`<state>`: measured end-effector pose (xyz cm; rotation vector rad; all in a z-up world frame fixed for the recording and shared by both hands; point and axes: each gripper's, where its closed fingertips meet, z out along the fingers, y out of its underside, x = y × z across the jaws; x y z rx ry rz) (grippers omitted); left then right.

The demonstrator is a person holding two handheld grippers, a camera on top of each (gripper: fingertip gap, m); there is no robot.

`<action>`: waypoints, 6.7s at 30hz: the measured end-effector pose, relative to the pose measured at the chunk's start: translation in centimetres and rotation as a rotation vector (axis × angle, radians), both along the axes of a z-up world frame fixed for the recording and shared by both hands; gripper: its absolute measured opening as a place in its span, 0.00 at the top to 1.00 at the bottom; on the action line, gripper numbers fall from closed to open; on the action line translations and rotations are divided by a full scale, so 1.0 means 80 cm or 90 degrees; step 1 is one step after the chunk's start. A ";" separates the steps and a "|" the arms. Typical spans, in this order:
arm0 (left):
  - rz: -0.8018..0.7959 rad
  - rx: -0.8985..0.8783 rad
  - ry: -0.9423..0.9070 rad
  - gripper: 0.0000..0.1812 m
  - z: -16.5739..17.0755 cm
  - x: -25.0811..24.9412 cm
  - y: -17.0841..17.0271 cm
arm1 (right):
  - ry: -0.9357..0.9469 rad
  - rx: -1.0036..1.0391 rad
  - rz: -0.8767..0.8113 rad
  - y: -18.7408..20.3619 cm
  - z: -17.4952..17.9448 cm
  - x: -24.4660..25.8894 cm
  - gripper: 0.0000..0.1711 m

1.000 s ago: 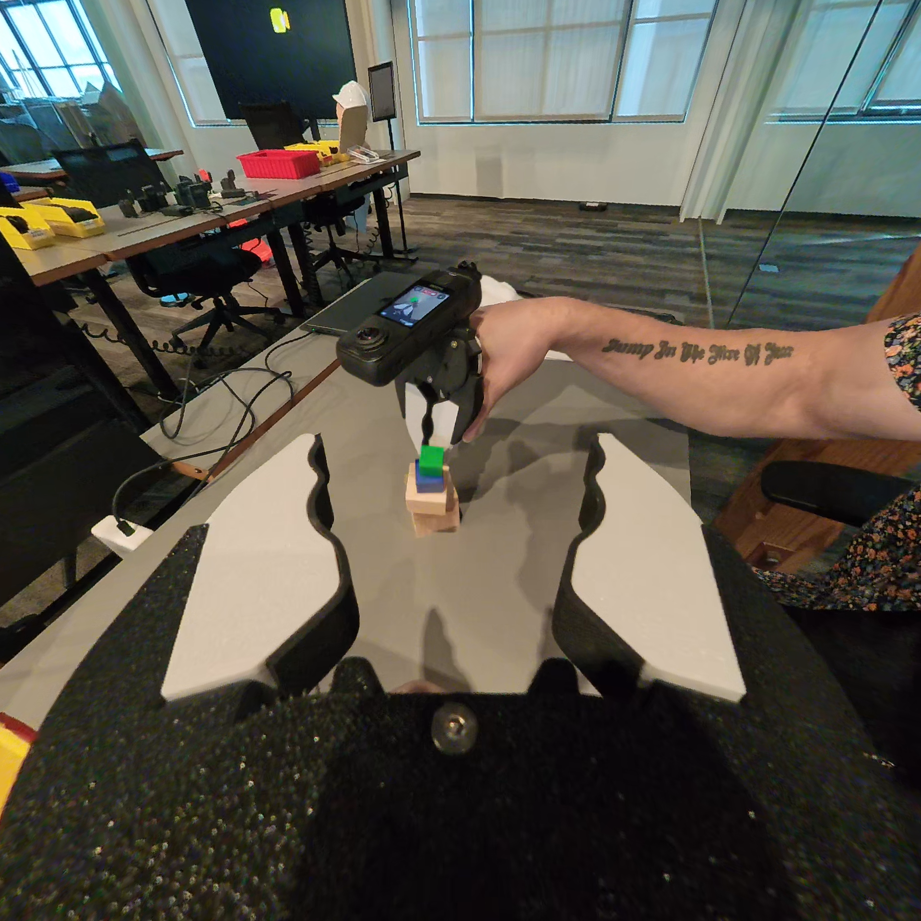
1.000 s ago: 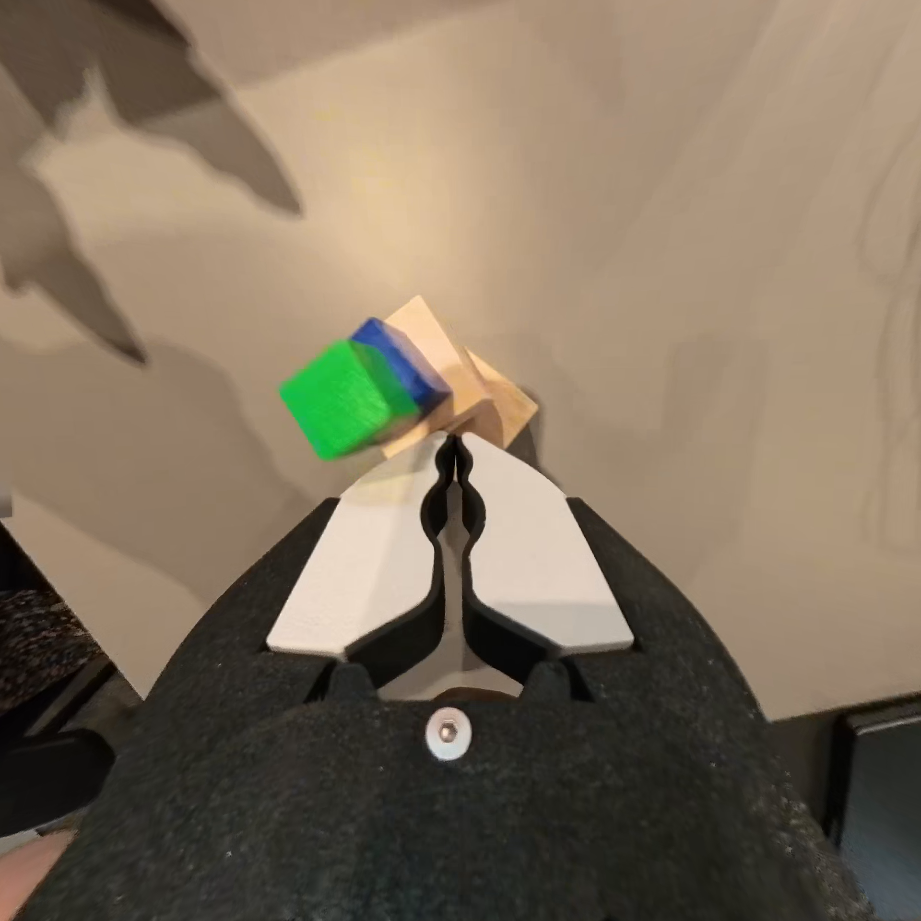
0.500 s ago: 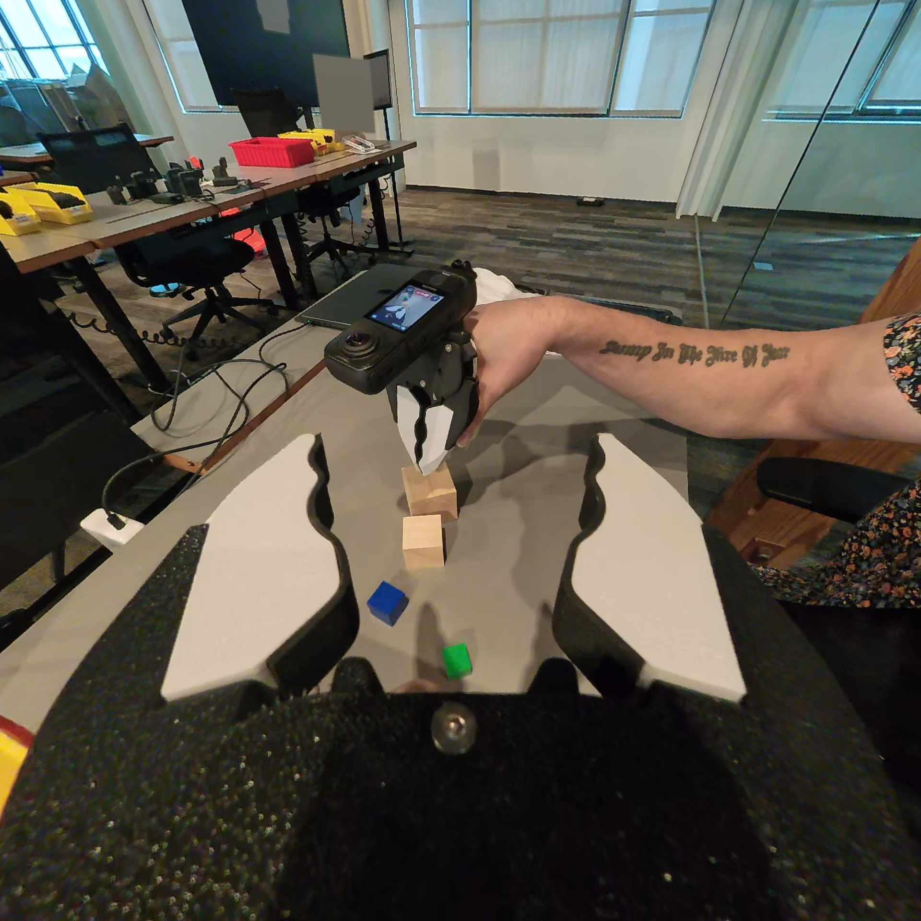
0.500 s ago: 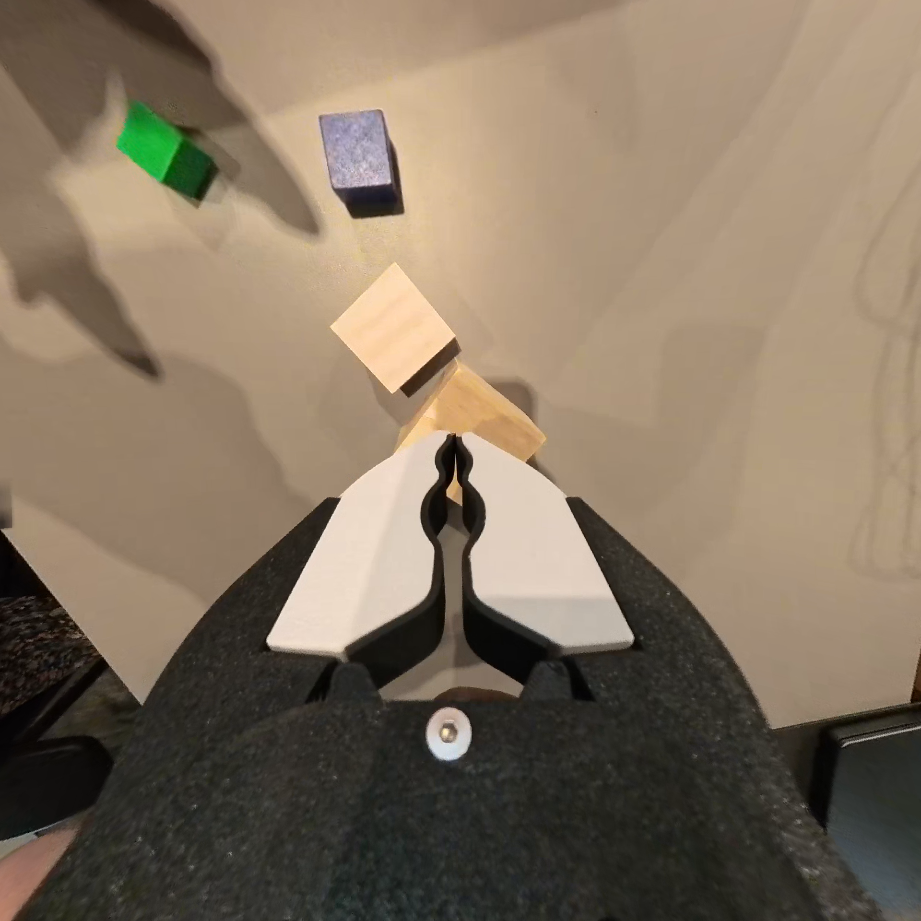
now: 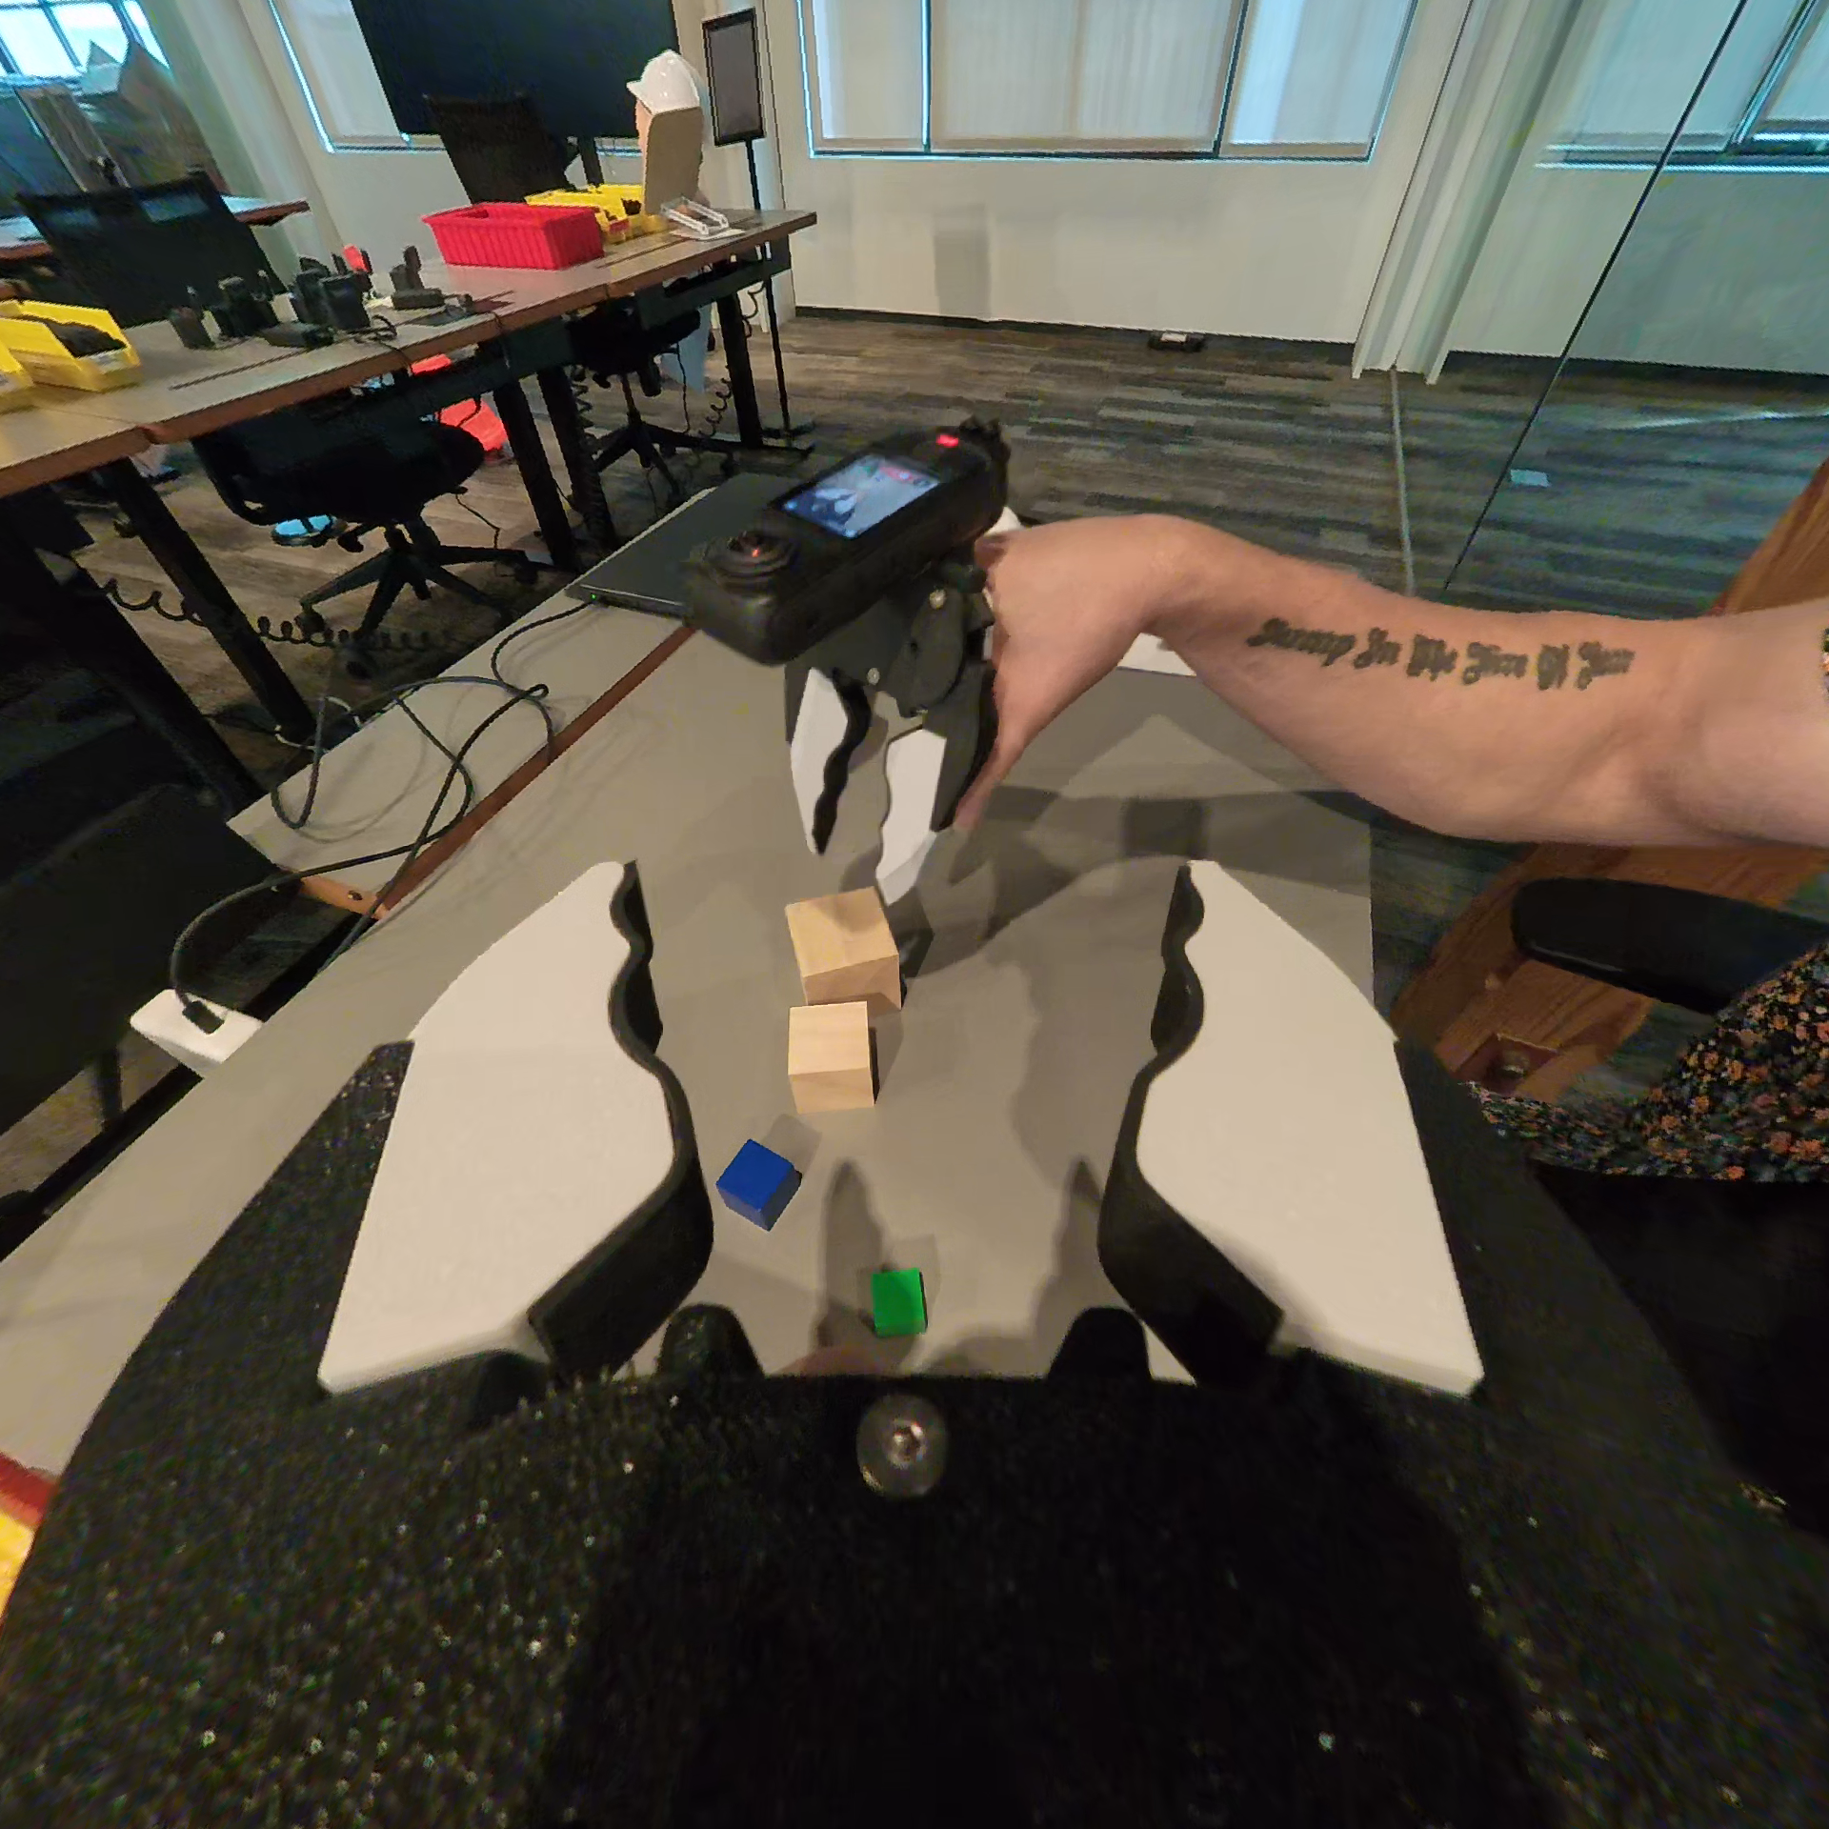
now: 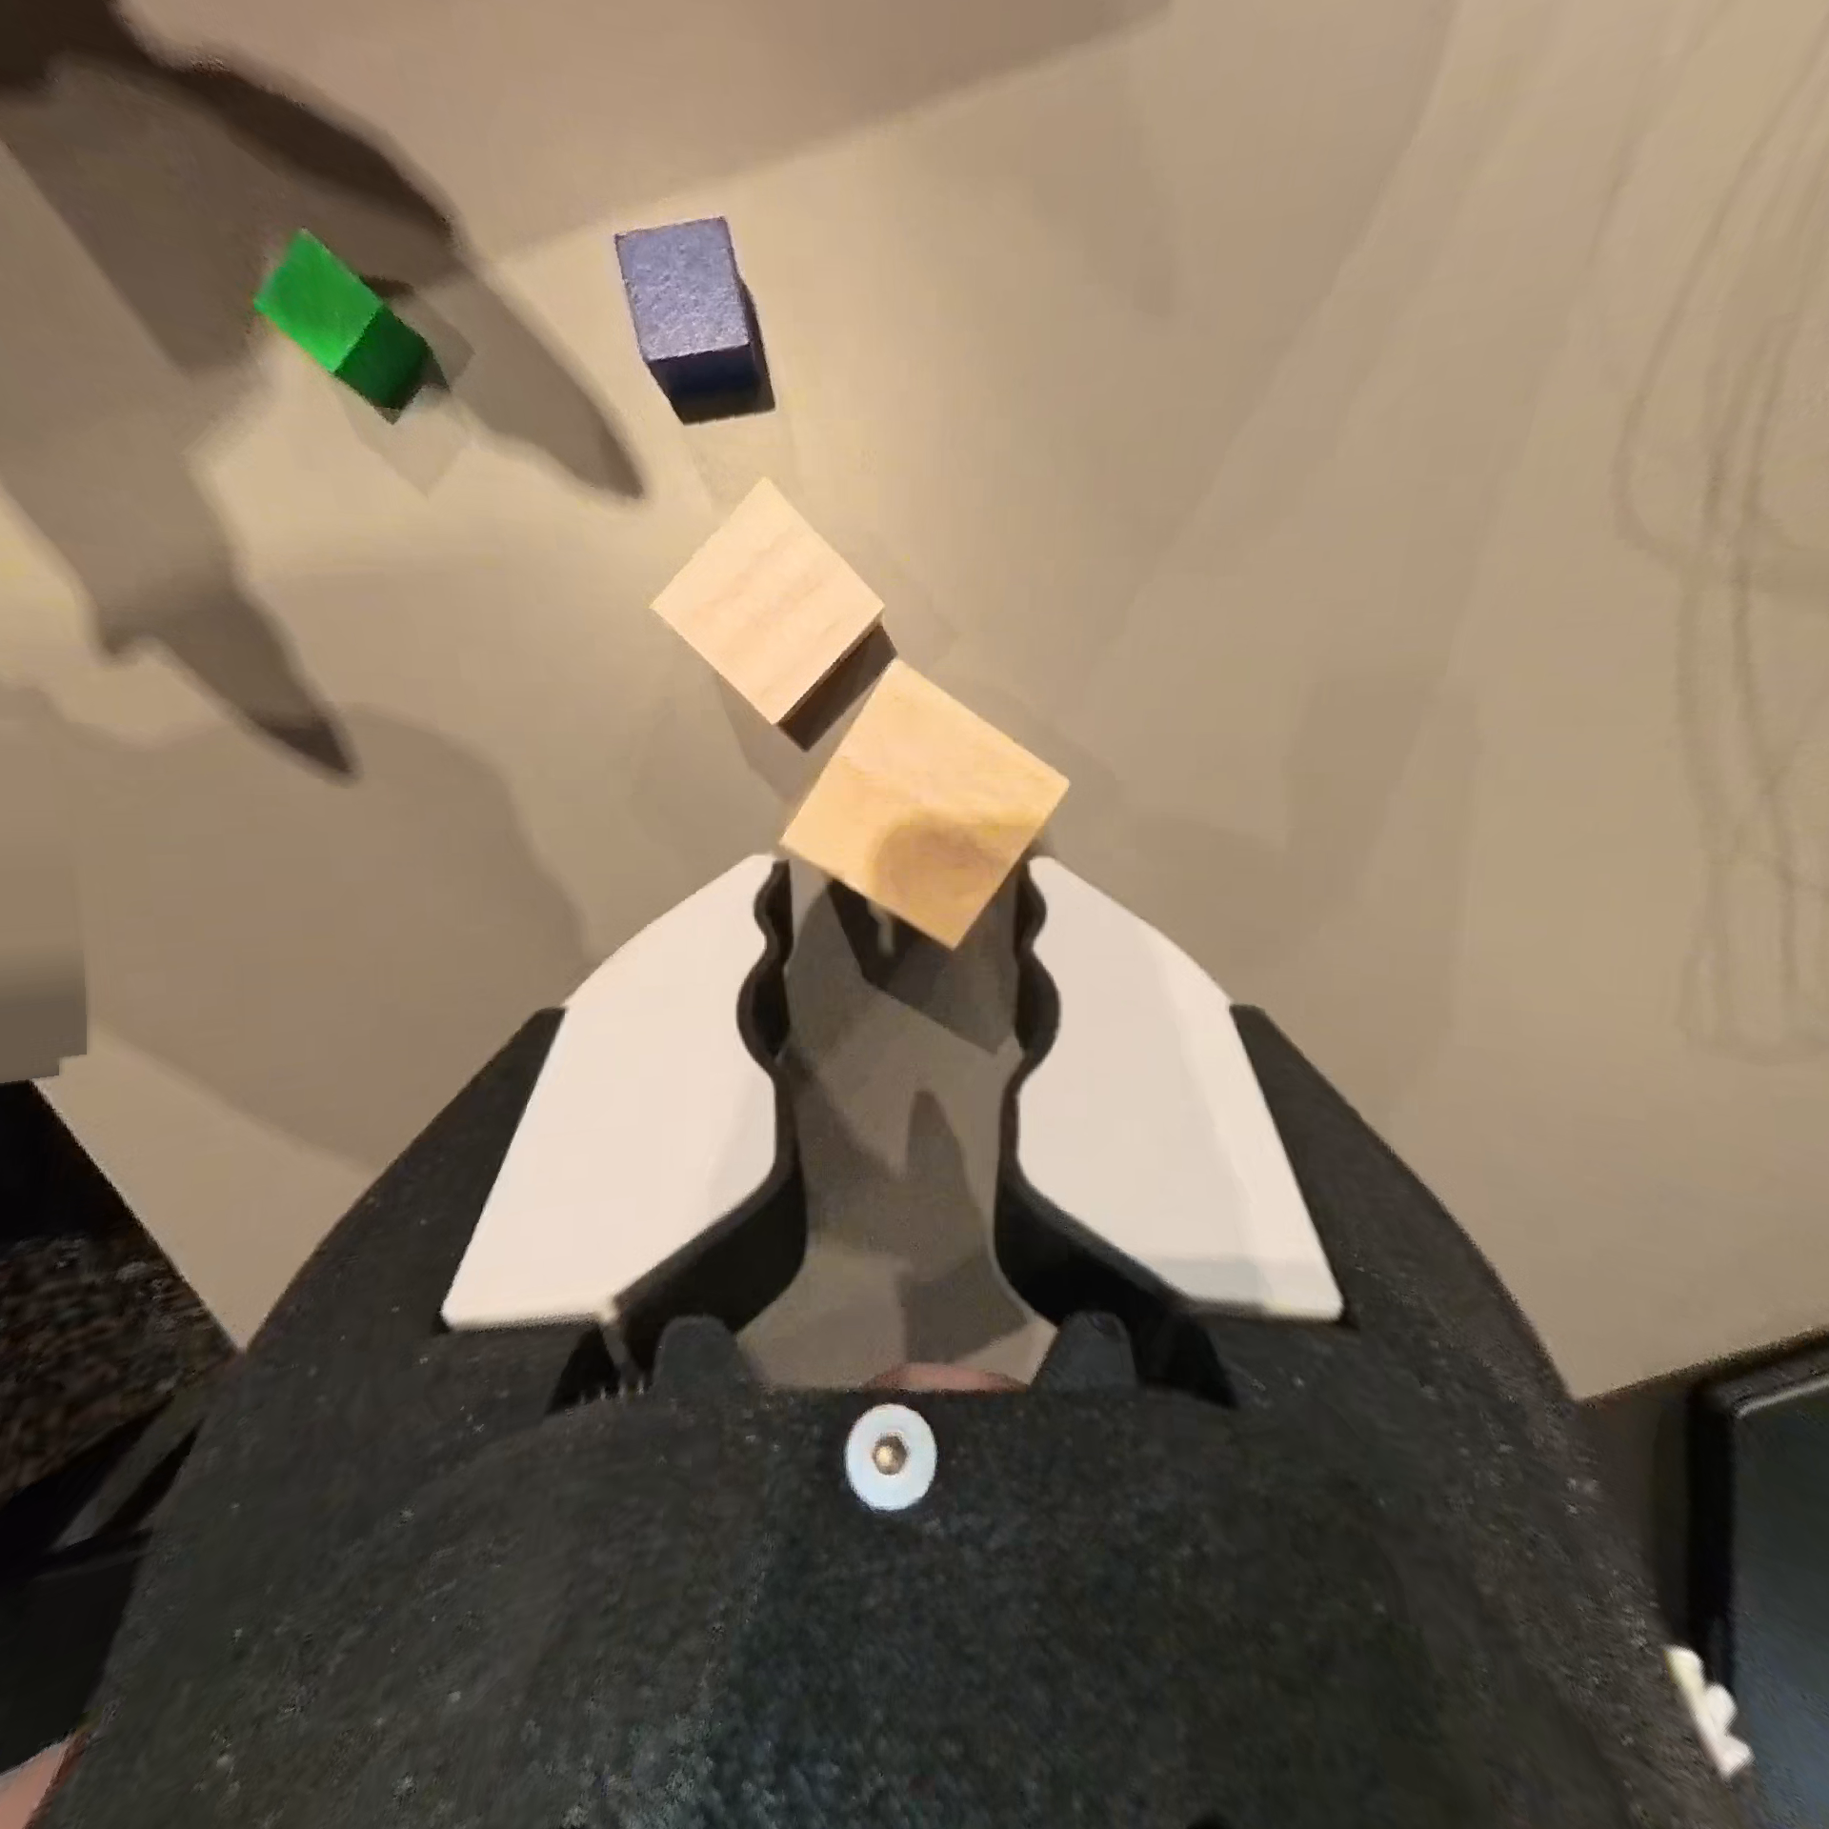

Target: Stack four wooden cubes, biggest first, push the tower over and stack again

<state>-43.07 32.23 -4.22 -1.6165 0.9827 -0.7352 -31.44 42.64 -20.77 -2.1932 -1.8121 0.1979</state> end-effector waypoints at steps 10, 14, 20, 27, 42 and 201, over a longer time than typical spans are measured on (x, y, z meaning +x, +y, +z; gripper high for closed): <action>0.001 -0.002 0.010 0.44 -0.007 0.014 0.002 | 0.325 0.057 -0.068 -0.033 0.072 0.020 0.55; 0.000 -0.008 0.018 0.43 -0.014 0.020 0.004 | 0.527 0.050 -0.083 -0.053 0.118 0.037 0.51; -0.007 -0.019 0.041 0.42 -0.026 0.032 0.006 | 0.683 0.070 -0.096 -0.067 0.166 0.077 0.50; -0.017 -0.028 0.062 0.42 -0.036 0.045 0.004 | 0.660 0.085 -0.110 -0.060 0.156 0.086 0.50; -0.023 -0.046 0.077 0.43 -0.048 0.040 0.006 | 0.571 0.081 -0.092 -0.056 0.121 0.055 0.51; 0.021 -0.028 0.062 0.47 -0.017 -0.014 -0.001 | -0.075 0.021 0.077 -0.022 -0.033 -0.124 0.63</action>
